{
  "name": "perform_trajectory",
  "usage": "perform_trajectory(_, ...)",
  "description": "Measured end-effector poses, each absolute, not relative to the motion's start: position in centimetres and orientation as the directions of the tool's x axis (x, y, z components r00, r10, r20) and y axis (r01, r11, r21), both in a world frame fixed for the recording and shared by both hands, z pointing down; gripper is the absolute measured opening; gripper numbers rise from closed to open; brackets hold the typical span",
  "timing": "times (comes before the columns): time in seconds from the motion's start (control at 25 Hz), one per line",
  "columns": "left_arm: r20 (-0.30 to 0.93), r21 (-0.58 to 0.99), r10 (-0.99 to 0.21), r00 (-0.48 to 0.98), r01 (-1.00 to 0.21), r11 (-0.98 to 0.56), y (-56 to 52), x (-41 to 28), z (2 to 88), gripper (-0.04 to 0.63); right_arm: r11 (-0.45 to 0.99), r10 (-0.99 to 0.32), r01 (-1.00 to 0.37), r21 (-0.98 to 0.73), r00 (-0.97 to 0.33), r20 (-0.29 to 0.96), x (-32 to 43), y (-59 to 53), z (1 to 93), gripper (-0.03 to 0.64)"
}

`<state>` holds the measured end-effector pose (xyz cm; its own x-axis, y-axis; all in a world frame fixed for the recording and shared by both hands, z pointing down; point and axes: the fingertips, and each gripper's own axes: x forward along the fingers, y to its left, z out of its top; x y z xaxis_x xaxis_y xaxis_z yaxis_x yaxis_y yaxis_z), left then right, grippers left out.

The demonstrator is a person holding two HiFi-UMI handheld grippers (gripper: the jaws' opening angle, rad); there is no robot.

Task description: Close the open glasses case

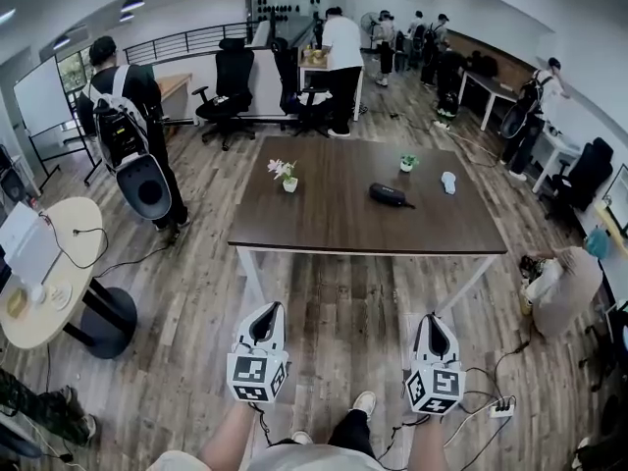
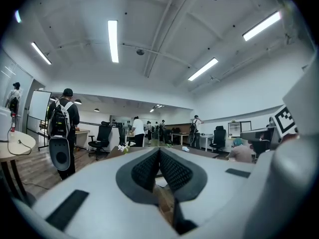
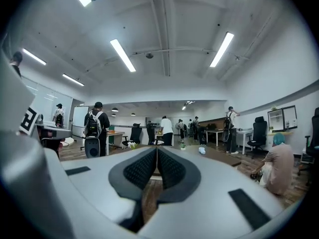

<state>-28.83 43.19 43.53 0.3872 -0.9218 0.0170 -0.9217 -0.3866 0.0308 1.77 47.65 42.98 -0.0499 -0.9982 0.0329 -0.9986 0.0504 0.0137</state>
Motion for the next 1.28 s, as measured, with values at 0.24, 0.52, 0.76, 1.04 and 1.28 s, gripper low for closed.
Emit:
perform_trajectory(0.24,0.026,0.015,-0.915,0.403,-0.915,-0.403,42.0,-27.8,43.8,0.062,0.046,-0.998,-0.999,0.007,-0.045,0.039,2.1,46.5,43.6,0.084)
perform_trajectory(0.52,0.068,0.033,-0.888,0.454,-0.891,-0.453,39.0,-25.1,45.3,0.259,0.061,-0.994,-0.998,0.018,-0.059,0.088,3.5,43.8,45.4,0.201)
perform_trajectory(0.76,0.097,0.027,-0.867,0.488,-0.873,-0.488,34.1,-19.9,46.4,0.262,0.057,-0.992,-0.998,0.007,-0.056,0.111,7.3,39.2,46.7,0.204)
perform_trajectory(1.04,0.107,0.042,-0.861,0.497,-0.868,-0.495,26.9,-11.3,45.9,0.262,0.055,-0.993,-0.998,-0.009,-0.056,0.106,15.6,32.6,46.4,0.202)
perform_trajectory(1.28,0.103,0.044,-0.865,0.49,-0.871,-0.489,21.5,-4.4,45.1,0.261,0.048,-0.993,-0.999,-0.015,-0.049,0.109,23.6,27.7,46.5,0.199)
